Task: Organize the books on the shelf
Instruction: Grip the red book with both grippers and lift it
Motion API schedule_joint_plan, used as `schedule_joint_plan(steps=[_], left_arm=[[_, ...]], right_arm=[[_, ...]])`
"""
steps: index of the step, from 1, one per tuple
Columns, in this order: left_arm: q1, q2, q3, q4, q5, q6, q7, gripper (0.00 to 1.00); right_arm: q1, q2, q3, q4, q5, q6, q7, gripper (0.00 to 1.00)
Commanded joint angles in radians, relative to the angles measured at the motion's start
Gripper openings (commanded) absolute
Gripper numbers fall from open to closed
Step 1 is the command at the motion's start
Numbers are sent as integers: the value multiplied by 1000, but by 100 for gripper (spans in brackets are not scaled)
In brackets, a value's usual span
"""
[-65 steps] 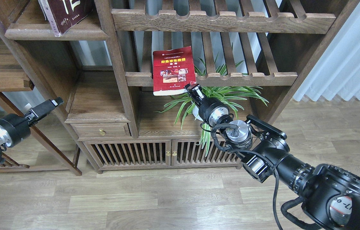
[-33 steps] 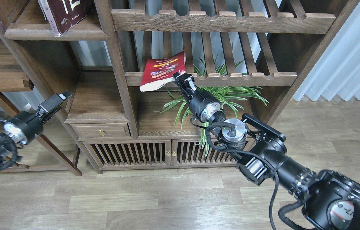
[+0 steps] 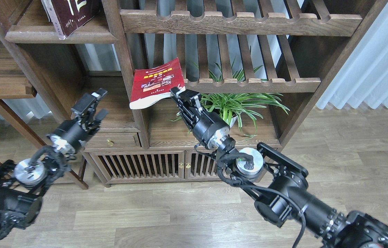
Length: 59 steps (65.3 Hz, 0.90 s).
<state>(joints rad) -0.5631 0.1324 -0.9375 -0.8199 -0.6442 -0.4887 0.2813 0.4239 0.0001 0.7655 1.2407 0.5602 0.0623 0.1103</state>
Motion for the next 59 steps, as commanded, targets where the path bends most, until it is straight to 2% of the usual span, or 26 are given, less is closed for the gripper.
schedule_joint_plan(steps=[1, 12, 59], left_arm=[[0, -39, 8, -4, -6, 0, 1, 100], [0, -85, 22, 7, -5, 0, 2, 99], [64, -70, 62, -2, -11, 0, 2, 96]], right_arm=[[-33, 0, 14, 20, -6, 1, -1, 4], [-46, 0, 15, 29, -28, 1, -3, 4], [-57, 0, 41, 28, -37, -1, -4, 4]])
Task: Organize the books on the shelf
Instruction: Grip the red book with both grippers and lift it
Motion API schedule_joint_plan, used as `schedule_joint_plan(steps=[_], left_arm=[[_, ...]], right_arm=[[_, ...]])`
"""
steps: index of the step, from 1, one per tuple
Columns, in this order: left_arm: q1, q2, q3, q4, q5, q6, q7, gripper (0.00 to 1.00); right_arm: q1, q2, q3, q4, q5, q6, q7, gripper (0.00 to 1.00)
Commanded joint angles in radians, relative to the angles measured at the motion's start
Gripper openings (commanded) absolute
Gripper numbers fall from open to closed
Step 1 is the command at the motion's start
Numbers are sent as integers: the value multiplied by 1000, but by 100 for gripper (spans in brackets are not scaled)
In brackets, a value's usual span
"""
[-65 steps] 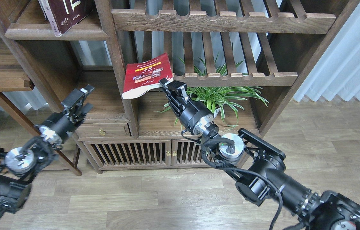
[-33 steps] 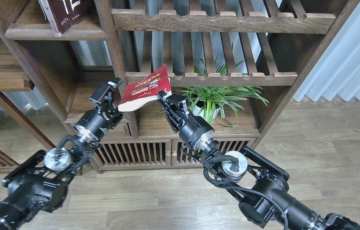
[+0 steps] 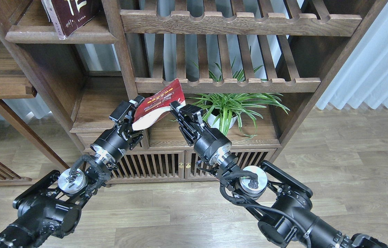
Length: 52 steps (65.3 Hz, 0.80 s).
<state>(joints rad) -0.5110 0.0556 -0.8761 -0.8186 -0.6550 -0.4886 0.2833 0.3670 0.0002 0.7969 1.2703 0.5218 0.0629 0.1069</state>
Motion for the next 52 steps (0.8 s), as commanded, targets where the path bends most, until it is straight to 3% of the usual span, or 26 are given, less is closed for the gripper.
schedule_joint_plan(steps=[1, 24, 36, 41, 42, 46, 52], left_arm=[[14, 7, 0, -5, 0, 0, 2, 96], [23, -16, 0, -11, -2, 0, -3, 95], [22, -56, -11, -11, -11, 0, -9, 90], [22, -56, -15, -11, -14, 0, -24, 84], [22, -56, -18, -11, -21, 0, -36, 76], [22, -56, -20, -11, -28, 0, -39, 66], [22, -56, -18, -10, -34, 0, -39, 61]], right_arm=[[0, 0, 10, -2, 1, -2, 0, 4], [-13, 0, 1, 12, -9, -2, -1, 4], [-19, 0, -1, 24, -11, -2, 0, 5], [-23, 0, -1, 31, -13, -2, 0, 5], [-28, 0, -1, 35, -13, -2, 0, 5], [-30, 0, 1, 35, -13, 0, 0, 5], [-34, 0, 4, 35, -16, 0, 0, 5]])
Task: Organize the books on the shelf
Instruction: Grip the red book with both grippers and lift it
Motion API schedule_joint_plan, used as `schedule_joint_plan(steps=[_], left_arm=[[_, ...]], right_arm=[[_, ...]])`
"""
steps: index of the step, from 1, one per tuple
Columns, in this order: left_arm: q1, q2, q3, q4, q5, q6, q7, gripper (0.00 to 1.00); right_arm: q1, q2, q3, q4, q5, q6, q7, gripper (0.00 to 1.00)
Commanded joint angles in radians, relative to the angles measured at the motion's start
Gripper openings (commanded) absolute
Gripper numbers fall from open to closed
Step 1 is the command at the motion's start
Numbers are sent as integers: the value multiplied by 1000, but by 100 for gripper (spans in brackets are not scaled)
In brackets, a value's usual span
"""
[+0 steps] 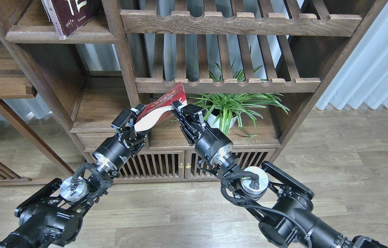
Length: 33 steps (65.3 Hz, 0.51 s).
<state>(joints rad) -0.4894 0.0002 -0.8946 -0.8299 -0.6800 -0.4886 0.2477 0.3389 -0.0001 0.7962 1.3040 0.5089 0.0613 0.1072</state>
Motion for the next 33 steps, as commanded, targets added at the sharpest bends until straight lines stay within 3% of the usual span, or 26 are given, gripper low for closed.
schedule_joint_plan(steps=[1, 20, 27, 31, 33], left_arm=[[0, 0, -1, 2, -9, 0, -4, 58], [6, 0, -61, 2, -32, 0, -4, 12], [0, 0, -79, 0, -32, 0, 4, 8], [-4, 0, -79, -8, -27, 0, 12, 7], [-6, 0, -81, -17, -24, 0, 18, 6]], right_arm=[[-6, 0, 6, 1, -6, 2, 0, 5], [-17, 0, 14, 1, -17, 2, 0, 5], [-21, 0, 14, 1, -26, 3, 2, 7], [-24, 0, 14, 1, -29, 3, 0, 23], [-24, 0, 12, 1, -30, -1, -1, 45]])
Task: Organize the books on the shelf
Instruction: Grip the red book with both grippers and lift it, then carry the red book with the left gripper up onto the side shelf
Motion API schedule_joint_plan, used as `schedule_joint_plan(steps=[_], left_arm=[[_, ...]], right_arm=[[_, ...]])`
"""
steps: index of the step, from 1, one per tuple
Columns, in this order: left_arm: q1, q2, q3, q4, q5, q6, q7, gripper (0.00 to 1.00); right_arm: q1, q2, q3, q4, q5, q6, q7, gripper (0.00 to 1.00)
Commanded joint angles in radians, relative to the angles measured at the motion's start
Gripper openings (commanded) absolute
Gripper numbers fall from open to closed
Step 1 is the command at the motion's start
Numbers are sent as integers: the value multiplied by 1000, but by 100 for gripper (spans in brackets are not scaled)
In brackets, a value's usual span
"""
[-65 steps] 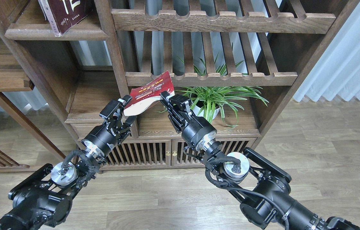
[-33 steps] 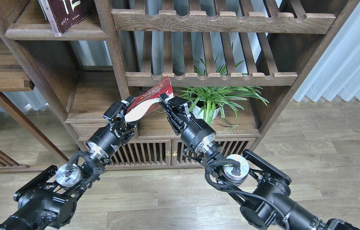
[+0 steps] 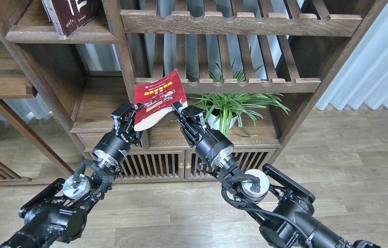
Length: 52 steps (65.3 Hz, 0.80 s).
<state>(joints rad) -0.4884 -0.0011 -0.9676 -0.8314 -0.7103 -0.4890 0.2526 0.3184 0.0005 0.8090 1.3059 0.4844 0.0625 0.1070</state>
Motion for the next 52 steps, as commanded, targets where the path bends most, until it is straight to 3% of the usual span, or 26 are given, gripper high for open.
schedule_joint_plan(steps=[1, 2, 5, 6, 7, 13, 30, 52], left_arm=[[-7, 1, -8, -20, 8, 0, 17, 6], [-7, 1, -5, -31, 9, 0, 23, 6], [-6, 22, -2, -54, 17, 0, 43, 6], [-6, 33, -2, -63, 20, 0, 50, 6], [-4, 80, 1, -107, 40, 0, 84, 6], [2, 142, 1, -183, 46, 0, 111, 6], [63, 401, 13, -397, 46, 0, 112, 6], [129, 710, -49, -512, 48, 0, 139, 6]], right_arm=[[-4, -1, -1, 0, -7, -9, -1, 55], [-2, -1, -4, -2, -12, -15, -3, 71], [-2, -1, -4, -2, -30, -26, -6, 91], [-2, -1, -4, -2, -36, -27, -7, 93], [-9, -1, 2, -2, -65, -20, -7, 99], [-24, -1, 18, -2, -72, 20, -7, 99], [-56, -1, 38, -2, -76, 62, -9, 99], [-96, -1, 114, -2, -81, 75, -9, 99]])
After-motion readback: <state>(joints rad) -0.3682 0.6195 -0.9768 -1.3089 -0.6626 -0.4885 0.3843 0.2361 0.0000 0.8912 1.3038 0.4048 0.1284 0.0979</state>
